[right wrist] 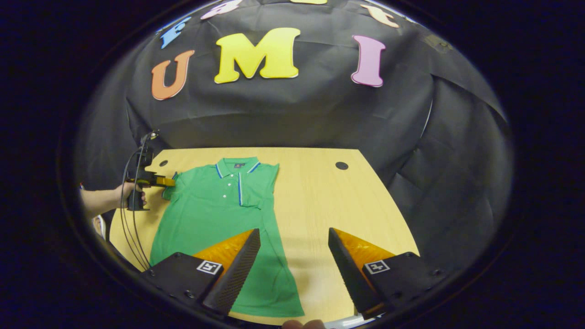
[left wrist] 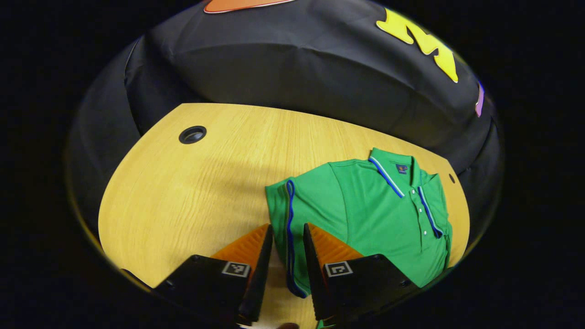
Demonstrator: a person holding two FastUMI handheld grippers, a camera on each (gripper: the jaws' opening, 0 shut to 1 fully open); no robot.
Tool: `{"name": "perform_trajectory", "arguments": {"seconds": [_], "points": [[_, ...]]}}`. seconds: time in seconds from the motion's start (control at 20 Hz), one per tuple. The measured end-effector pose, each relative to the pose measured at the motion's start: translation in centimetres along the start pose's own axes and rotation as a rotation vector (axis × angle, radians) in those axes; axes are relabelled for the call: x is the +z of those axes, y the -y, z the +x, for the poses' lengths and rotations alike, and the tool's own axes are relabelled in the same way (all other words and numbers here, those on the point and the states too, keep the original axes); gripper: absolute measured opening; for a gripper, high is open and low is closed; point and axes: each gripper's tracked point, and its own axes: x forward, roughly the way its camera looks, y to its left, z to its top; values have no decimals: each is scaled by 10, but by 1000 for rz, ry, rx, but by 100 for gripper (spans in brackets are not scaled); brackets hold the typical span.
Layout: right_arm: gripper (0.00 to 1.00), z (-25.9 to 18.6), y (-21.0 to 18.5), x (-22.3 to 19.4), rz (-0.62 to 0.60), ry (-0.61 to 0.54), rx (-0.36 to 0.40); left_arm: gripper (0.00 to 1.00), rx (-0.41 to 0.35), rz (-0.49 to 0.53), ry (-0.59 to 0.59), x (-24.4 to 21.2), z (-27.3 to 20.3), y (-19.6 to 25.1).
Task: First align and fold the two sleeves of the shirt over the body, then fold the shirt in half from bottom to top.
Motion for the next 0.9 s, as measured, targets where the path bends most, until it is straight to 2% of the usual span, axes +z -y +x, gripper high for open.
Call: {"name": "perform_trajectory", "arguments": {"seconds": [0.2,0.25,0.35,0.4,0.75,0.8,0.9], "points": [[96,2,8,-7,14,-6,-24,22,63,31,1,1,4,-5],[96,2,10,-9,15,-7,-28,20,70,37,5,2,5,-5],[96,0,13,-14,20,-6,-36,8,63,42,7,4,5,-2],[96,1,14,-15,21,-6,-39,6,54,41,5,3,4,-1],[96,-3,20,-14,35,23,-44,3,45,58,64,26,-17,7],[96,-3,20,-14,35,27,-41,0,38,63,72,32,-20,11],[96,-4,18,-12,36,32,-34,3,16,69,94,43,-26,24]]}}
